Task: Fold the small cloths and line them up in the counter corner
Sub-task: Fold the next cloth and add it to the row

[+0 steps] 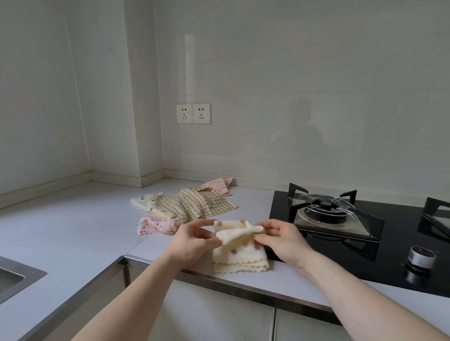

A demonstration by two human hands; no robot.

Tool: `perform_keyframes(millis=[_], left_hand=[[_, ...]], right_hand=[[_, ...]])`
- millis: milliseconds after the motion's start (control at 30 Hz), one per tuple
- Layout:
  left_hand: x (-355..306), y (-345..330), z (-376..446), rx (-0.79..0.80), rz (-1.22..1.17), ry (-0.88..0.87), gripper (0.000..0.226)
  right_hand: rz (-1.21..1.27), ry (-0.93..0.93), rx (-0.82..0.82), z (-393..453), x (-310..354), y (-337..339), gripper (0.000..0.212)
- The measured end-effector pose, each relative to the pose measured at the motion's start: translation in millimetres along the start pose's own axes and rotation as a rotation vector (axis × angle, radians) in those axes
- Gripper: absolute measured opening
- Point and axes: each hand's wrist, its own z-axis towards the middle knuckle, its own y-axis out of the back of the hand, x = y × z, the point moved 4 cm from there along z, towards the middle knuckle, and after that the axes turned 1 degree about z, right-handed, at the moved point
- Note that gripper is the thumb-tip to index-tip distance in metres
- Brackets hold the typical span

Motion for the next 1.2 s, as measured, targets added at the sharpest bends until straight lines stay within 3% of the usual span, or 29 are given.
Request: perform_keyframes(millis=[133,633,700,933,1100,1200], left_hand=[[0,1,-1,-0.052,0.086,-0.016,0.021],[3,-2,0,-0.002,0.17,0.057,0.012],[2,-2,-1,0.006,0.162,0.058,0.019],[7,-5,3,-0.036,0.241,0.061,0.033],[9,-11,5,-0.069,0.358,0.012,0.035],[9,-11,5,-0.096,0.422,0.019,0.051]], right_hand=[[-0.053,0.032,0.006,-6,2,-2,0.022],[-0.387,0.16,-0.023,-34,8,-17,0.009],[-0.409,0.189,-0.03,-35,11,-18,0.027],[-0.484,0.269,-0.067,-30,9,-22,0.046],[-0.524,0.249,-0.109,-29,6,-21,0.044],[-0.593,0.237,-0.138,-33,10,-21,0.044]])
